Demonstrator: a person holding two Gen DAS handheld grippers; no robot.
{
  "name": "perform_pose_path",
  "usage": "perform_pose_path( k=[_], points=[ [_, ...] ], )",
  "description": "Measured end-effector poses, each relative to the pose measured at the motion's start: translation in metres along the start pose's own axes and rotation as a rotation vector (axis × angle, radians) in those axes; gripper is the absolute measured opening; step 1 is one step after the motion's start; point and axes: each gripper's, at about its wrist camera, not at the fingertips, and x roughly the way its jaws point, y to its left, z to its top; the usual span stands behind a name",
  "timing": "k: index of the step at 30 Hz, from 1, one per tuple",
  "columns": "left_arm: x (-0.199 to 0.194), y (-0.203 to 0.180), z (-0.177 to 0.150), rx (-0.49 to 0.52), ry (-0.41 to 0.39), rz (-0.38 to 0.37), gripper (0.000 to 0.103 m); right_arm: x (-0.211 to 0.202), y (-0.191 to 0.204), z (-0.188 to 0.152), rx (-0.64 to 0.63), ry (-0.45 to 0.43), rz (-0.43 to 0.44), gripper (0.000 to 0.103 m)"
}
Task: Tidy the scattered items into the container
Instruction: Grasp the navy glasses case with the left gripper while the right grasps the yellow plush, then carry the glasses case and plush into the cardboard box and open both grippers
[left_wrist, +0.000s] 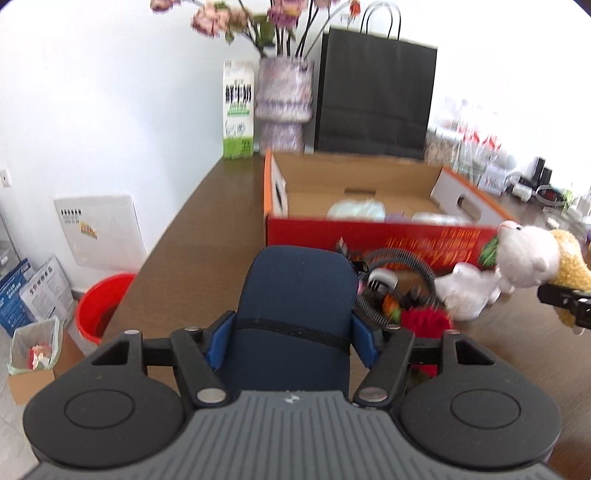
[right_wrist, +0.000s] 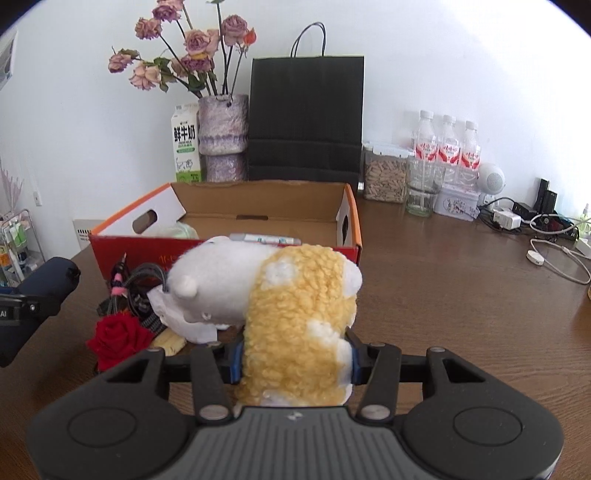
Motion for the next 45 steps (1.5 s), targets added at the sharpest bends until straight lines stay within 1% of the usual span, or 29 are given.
perform_pose_path(
  k=[3, 9, 14, 18, 20, 23, 26, 28, 31, 33, 39, 45],
  points=[
    [-0.007, -0.003, 0.011, -0.020, -0.049, -0.021, 0.065, -0.003, 0.000, 0.013, 0.010, -0.041, 0.003, 0.048],
    [-0.009, -0.011, 0.047, -0.075, -0.139, -0.048, 0.065, 0.001, 0.004, 0.047, 0.033, -0.125, 0.008, 0.048],
    [0.003, -0.021, 0.079, -0.140, -0.209, -0.078, 0.065, 0.017, 0.010, 0.075, 0.081, -0.191, 0.020, 0.048],
    [0.024, -0.027, 0.098, -0.216, -0.218, -0.124, 0.065, 0.037, 0.018, 0.095, 0.083, -0.238, -0.004, 0.048],
    [0.036, -0.033, 0.107, -0.232, -0.233, -0.113, 0.065, 0.050, 0.019, 0.106, 0.081, -0.257, -0.023, 0.048],
    [0.059, -0.044, 0.121, -0.224, -0.248, -0.062, 0.065, 0.072, 0.017, 0.121, 0.099, -0.269, -0.032, 0.048],
    [0.086, -0.053, 0.131, -0.201, -0.236, -0.022, 0.065, 0.098, 0.014, 0.132, 0.103, -0.262, -0.037, 0.048],
    [0.105, -0.056, 0.135, -0.197, -0.216, 0.003, 0.065, 0.118, 0.012, 0.136, 0.104, -0.239, -0.036, 0.048],
    [0.130, -0.058, 0.134, -0.195, -0.171, 0.024, 0.065, 0.141, 0.010, 0.134, 0.103, -0.202, -0.029, 0.048],
    [0.143, -0.059, 0.132, -0.174, -0.148, 0.038, 0.065, 0.152, 0.008, 0.132, 0.091, -0.174, -0.030, 0.048],
    [0.155, -0.054, 0.127, -0.169, -0.127, 0.085, 0.065, 0.166, 0.006, 0.124, 0.101, -0.134, -0.032, 0.048],
    [0.159, -0.058, 0.123, -0.145, -0.107, 0.099, 0.065, 0.167, 0.012, 0.122, 0.075, -0.127, -0.034, 0.048]
  ],
)
